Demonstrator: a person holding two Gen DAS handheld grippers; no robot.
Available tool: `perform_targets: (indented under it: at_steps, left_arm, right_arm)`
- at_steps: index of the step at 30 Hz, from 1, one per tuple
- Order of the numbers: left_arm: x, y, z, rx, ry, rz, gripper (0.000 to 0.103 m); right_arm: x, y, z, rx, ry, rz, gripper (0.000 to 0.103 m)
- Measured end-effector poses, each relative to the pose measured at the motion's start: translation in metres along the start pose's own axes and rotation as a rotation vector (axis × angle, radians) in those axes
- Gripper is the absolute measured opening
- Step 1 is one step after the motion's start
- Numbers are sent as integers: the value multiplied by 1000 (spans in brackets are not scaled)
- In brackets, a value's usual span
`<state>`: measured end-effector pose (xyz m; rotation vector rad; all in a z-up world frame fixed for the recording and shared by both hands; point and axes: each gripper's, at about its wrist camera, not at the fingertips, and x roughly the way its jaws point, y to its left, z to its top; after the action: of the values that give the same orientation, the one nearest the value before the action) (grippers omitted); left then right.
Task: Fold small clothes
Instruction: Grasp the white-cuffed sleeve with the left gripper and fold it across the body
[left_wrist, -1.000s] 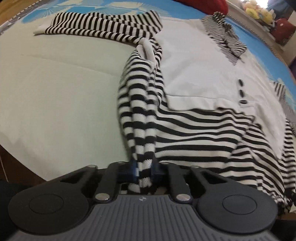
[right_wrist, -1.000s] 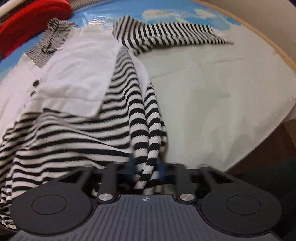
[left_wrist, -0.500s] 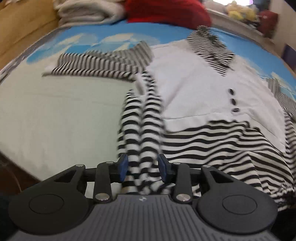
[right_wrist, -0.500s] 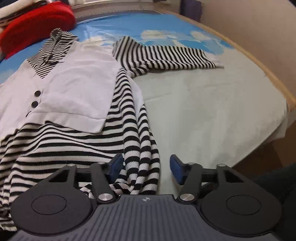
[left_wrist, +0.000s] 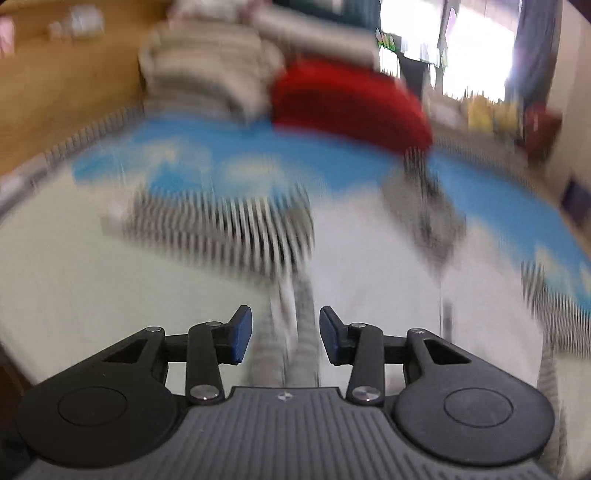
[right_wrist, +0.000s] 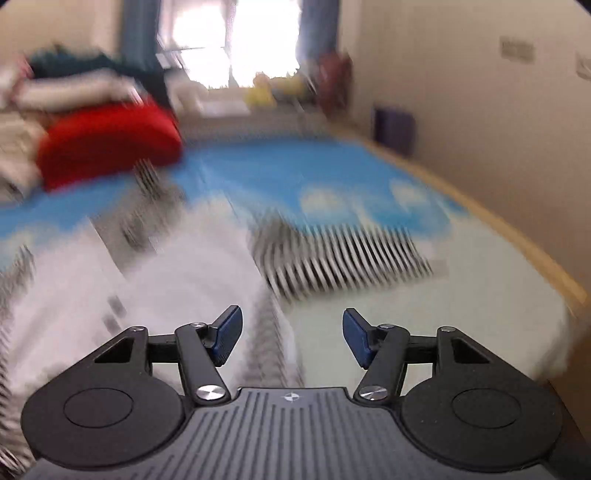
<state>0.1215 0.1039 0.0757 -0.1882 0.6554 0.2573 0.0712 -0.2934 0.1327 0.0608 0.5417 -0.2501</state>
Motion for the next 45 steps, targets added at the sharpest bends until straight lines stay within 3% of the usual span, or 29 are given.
perform_targets:
  at_steps: [3, 6, 7, 8, 10, 11, 15, 17, 19, 21, 24, 26, 28, 33, 34, 35, 36, 38, 43, 44, 45]
  left_arm:
    - [14, 7, 46, 17, -88, -21, 45]
    - [59, 29, 82, 8, -103, -3, 45]
    - [80, 37, 91, 6, -81, 5, 39]
    - [103, 46, 97, 7, -61, 27, 24]
    - [142, 63, 102, 8, -20, 92, 5]
    - [156, 77, 102, -3, -6, 114, 0]
    - [197, 141, 91, -121, 56, 148, 0]
    - [212, 175, 83, -211, 92, 154, 1]
    - [222, 200, 77, -267, 111, 186, 4]
    - [230, 218, 74, -321, 124, 197, 10]
    - [239, 240, 71, -405, 140, 221, 23]
    - [242, 247, 72, -432, 137, 224, 45]
    - [249, 253, 72, -445, 137, 226, 51]
    - [271, 265, 64, -520, 197, 235, 47]
    - [275, 267, 62, -536, 207, 225, 32]
    - [278, 268, 60, -544, 219, 211, 7]
    - [280, 268, 61, -534, 235, 216, 1]
    - [270, 265, 69, -497, 226, 328, 0]
    - [254, 273, 69, -619, 230, 308, 4]
    - [258, 277, 65, -649, 248, 295, 22]
    - [263, 281, 61, -682, 273, 274, 33]
  right_arm:
    - [0, -1, 37, -16, -117, 69, 82]
    - [20, 4, 65, -34, -143, 77, 82]
    - [30, 8, 71, -46, -137, 72, 82]
    - [43, 12, 77, -61, -121, 73, 82]
    - [61, 21, 81, -72, -90, 92, 81]
    - [70, 26, 84, -78, -73, 99, 81]
    - [93, 70, 84, -128, -39, 157, 75]
    - [109, 96, 88, -159, -32, 213, 66]
    - [122, 110, 92, -173, -31, 277, 40]
    - [133, 125, 91, -173, -41, 336, 29]
    - [147, 144, 75, -201, -8, 324, 29]
    - [152, 156, 70, -218, 28, 330, 29]
    - [156, 163, 69, -238, 40, 372, 40]
    - [174, 163, 70, -218, 87, 347, 45]
    - [182, 165, 71, -204, 107, 341, 45]
    - [185, 163, 70, -186, 126, 337, 45]
    - [187, 160, 69, -171, 138, 335, 45]
    - [192, 154, 67, -157, 155, 324, 45]
    - [190, 148, 65, -148, 162, 301, 45]
    - [190, 147, 64, -147, 164, 297, 45]
    - [190, 146, 64, -145, 166, 294, 45]
